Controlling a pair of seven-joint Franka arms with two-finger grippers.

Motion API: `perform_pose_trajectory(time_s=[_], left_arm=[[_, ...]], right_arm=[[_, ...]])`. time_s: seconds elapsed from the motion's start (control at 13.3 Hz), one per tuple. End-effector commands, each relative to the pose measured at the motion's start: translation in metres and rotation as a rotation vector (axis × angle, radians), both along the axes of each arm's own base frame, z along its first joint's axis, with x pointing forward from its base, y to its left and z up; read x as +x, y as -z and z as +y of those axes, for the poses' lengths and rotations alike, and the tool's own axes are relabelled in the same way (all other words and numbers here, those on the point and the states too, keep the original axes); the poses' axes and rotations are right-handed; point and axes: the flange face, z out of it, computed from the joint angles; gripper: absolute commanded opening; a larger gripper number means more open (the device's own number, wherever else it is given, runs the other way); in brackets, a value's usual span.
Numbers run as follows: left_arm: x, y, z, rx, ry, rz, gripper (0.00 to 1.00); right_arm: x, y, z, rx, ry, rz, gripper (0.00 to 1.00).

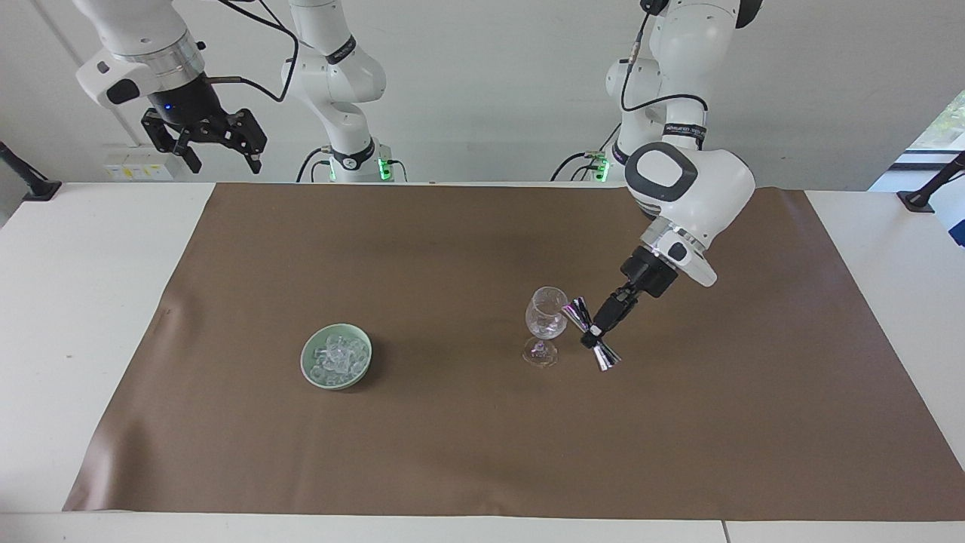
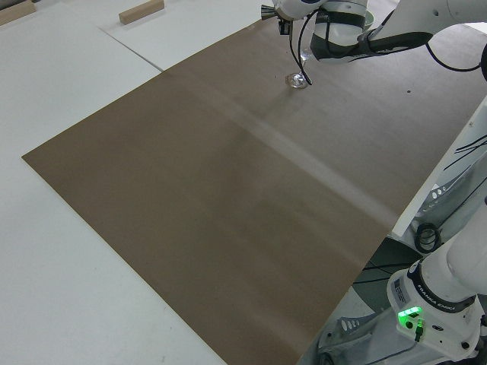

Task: Pour wine and add ice with both arms
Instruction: 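Hold the silver cup tipped over the clear glass with the left gripper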

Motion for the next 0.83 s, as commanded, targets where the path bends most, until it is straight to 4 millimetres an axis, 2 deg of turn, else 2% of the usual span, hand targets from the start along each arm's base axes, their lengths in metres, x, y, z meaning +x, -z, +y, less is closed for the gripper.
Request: perform_pose_trajectory(time_s=[0.0,0.3,0.75], left_arm=[[-0.0030,-0.0051,-0.0084,0.007,-0.005,-0.024,0.00],[-0.0063,-0.0083,-0.0160,-0.006,-0.014,-0.030,0.00],[-0.0114,-0.0065,-0.0144,0.014,0.008,-0.043,0.00]], right_arm=[[-0.0035,-0.0022,0.0014,0.010,0.010,-0.010,1.00],[-0.0035,-0.0022,0.0014,0.010,0.010,-0.010,1.00],[-0.0035,-0.0022,0.0014,0.010,0.010,-0.010,1.00]])
